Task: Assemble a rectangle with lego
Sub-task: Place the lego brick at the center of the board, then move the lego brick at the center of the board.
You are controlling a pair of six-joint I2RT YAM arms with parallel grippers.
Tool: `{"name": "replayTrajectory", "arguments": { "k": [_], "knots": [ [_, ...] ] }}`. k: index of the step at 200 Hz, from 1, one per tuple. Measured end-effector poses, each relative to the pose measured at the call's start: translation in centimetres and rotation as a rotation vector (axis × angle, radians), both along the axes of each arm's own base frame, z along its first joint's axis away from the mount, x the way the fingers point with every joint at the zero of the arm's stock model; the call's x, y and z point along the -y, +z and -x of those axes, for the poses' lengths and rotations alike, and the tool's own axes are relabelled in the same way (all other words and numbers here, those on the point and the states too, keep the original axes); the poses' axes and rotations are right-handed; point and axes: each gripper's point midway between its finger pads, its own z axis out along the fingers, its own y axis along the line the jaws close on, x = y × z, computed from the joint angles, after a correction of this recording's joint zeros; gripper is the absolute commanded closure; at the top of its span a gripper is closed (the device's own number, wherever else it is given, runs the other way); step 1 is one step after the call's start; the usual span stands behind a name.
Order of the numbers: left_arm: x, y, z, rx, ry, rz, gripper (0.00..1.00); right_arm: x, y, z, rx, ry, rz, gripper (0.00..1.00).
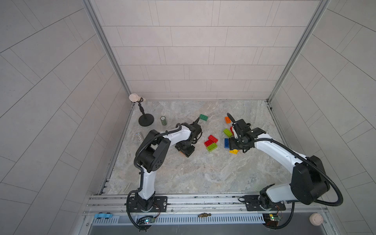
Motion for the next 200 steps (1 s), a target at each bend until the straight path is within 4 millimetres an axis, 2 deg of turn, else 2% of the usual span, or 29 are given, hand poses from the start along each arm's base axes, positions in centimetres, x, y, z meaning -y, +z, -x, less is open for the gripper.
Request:
{"name": "replayTrajectory", "arguments": {
  "k": [48,66,82,112,126,139,161,179,200],
  "knots": [
    [0.3,0.2,-0.2,-0.014,-0.013,0.007,0.11,2.6,-1.1,0.7,-0.031,-0.05,0.079,0.3],
    [0.7,1.2,-0.2,0.002,-0.018,0.039,0.06,3.2,-1.9,1.3,-0.058,-0.049,0.095,0.27],
    [1.4,3.5,-0.6,0.057,-0.012,0.099,0.05,2.9,-2.2,1.2,-0.071,-0.021,0.111,0.27],
    [2.6,10.1,-1.6,0.253,-0.005,0.268,0.05,1.8,-3.2,-0.6,-0.084,0.022,0.136,0.28],
    [2.5,11.7,-1.7,0.314,0.012,0.318,0.05,1.2,-3.8,-1.6,-0.092,0.039,0.14,0.29],
    [2.3,11.7,-1.4,0.331,0.03,0.342,0.05,0.5,-4.6,-2.3,-0.103,0.063,0.152,0.31],
    [1.5,10.0,-0.7,0.309,0.077,0.348,0.05,-0.5,-6.0,-2.6,-0.126,0.11,0.186,0.36],
    [1.0,8.9,-0.2,0.293,0.103,0.347,0.05,-1.1,-6.5,-2.1,-0.138,0.145,0.214,0.39],
    [0.8,8.9,-0.1,0.303,0.119,0.359,0.05,-1.7,-6.6,-1.0,-0.143,0.187,0.263,0.43]
  ]
}}
